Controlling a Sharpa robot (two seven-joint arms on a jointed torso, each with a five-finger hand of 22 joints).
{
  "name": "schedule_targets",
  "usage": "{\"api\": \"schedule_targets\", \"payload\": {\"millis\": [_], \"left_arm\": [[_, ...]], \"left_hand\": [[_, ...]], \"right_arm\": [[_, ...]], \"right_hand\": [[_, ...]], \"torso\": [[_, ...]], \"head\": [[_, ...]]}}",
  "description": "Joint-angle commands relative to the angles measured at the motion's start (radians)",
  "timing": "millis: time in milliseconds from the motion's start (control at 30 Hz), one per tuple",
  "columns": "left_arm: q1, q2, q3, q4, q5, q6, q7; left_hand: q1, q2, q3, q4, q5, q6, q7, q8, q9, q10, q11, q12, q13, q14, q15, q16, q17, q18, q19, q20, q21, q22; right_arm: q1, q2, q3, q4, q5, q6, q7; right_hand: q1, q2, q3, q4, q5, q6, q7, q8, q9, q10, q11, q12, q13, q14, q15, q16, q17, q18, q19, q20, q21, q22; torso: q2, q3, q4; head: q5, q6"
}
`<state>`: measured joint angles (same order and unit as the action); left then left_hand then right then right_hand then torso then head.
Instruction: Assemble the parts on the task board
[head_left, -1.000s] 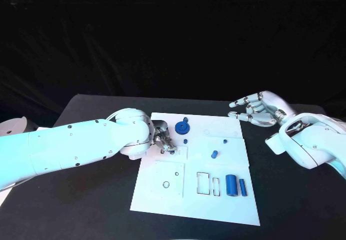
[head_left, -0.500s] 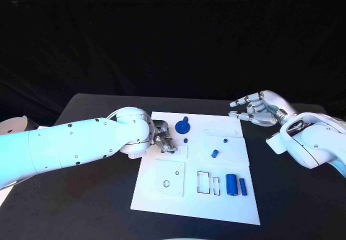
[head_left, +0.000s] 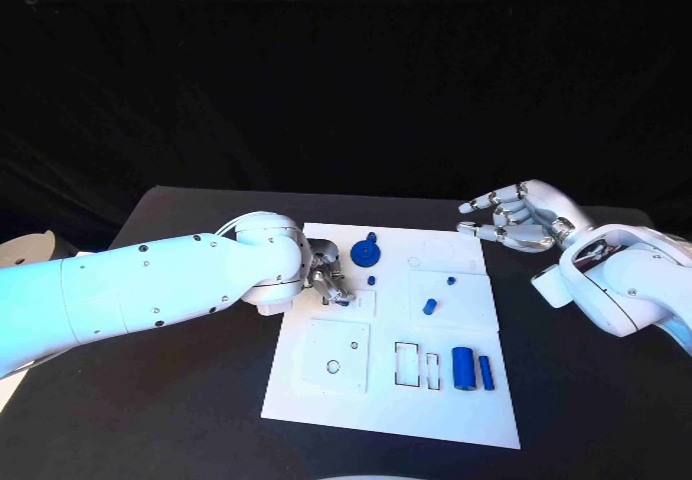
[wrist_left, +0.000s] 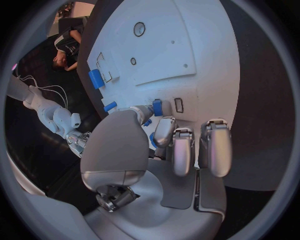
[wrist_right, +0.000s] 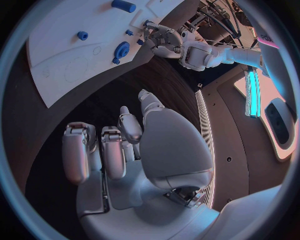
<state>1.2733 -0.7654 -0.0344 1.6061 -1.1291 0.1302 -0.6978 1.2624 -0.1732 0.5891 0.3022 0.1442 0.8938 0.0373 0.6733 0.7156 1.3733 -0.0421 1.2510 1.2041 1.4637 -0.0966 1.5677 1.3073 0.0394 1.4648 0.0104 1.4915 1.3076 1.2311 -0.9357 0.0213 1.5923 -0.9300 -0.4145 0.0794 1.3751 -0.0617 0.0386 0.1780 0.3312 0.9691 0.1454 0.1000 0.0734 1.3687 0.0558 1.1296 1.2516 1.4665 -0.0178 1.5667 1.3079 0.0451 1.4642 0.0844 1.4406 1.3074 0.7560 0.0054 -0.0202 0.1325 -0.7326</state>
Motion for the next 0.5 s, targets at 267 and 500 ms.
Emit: {"api": "schedule_targets", "payload": {"millis": [267,500], "left_arm": [[-0.006,0.019,-0.009,-0.024,0.044,0.054,-0.047],[-0.006,0.029,-0.01,-0.037,0.049,0.061,-0.049]], "left_hand": [[-0.085,0.014,0.077,-0.103,-0.034,0.033,-0.015,-0.004,-0.001,0.019,-0.003,0.023,0.021,0.107,-0.005,0.003,0.263,-0.014,0.065,-0.001,0.011,0.143],[-0.126,0.028,0.061,-0.086,-0.02,0.044,-0.018,-0.01,-0.004,0.024,-0.007,0.031,0.031,0.107,-0.008,0.003,0.263,-0.015,0.067,-0.004,0.014,0.149]], "right_arm": [[-0.001,0.0,0.0,0.004,0.003,0.018,0.011],[-0.001,-0.002,0.0,0.005,0.014,0.021,0.014]], "right_hand": [[-0.006,0.001,-0.008,0.004,0.008,0.007,-0.003,0.004,-0.001,-0.003,-0.003,-0.007,-0.003,0.102,-0.003,-0.001,0.256,0.01,-0.004,-0.003,-0.006,0.007],[-0.011,-0.004,-0.015,0.009,0.04,0.005,-0.004,0.004,-0.001,-0.004,-0.004,-0.008,-0.006,0.102,-0.004,-0.002,0.255,0.01,-0.005,-0.003,-0.008,0.005]], "torso": [[0.0,0.001,-0.001],[0.0,0.0008,-0.0011]], "head": [[0.001,-0.002],[0.001,-0.003]]}}
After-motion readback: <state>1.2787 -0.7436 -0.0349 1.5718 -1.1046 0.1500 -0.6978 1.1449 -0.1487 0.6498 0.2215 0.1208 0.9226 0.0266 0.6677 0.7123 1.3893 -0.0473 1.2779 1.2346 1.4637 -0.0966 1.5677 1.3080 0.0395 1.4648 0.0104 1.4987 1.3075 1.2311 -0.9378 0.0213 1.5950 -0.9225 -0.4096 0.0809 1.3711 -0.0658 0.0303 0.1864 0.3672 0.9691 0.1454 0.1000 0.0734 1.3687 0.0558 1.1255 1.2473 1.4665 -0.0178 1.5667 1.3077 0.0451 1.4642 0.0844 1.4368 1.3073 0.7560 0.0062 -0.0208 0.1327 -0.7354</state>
